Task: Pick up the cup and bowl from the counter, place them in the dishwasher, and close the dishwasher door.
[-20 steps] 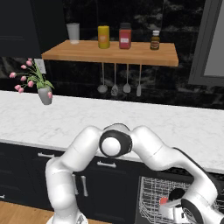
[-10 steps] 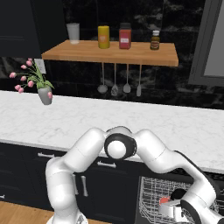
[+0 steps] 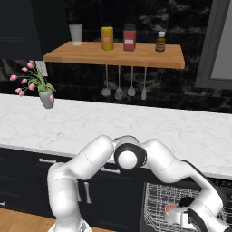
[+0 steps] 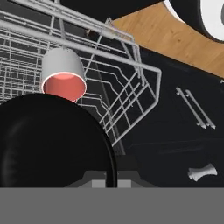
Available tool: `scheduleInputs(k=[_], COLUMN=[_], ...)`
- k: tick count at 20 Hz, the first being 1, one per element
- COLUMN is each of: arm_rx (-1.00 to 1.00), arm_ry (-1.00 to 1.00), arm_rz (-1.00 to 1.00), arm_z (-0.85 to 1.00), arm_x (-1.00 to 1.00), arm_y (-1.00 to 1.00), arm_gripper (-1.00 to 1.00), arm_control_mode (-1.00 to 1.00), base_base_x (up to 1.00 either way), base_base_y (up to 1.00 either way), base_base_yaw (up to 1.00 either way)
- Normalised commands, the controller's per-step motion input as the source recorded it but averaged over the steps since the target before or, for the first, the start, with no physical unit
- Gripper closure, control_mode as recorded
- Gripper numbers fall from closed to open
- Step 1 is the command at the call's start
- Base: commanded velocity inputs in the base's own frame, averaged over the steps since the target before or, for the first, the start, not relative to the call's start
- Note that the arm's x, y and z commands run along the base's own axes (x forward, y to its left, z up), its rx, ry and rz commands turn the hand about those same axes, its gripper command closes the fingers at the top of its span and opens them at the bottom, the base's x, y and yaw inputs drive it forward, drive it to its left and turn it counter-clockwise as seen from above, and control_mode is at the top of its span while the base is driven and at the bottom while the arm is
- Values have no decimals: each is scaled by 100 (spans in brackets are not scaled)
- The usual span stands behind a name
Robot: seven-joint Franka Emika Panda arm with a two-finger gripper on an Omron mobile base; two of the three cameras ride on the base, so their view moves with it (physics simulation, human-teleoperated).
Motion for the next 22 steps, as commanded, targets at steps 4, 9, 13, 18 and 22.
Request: scheduleInputs(k=[4,9,13,18,22], arm_rx=[1,0,0,0,0], arm_ry=[0,0,0,0,0], arm_rz=[-5,-5,-6,-6,-6], arm_z=[-37,-29,-23,-30,-25], arm_x=[19,41,42,9,0], arm_y=[0,0,-8,-14,-19], arm_gripper=[100,100,100,-100,-100], arm_control_mode=[-100,-100,-100,-100,-100], base_base_x=[0,0,0,0,0], base_base_y=[0,0,0,0,0], base_base_yaw=[0,0,0,0,0])
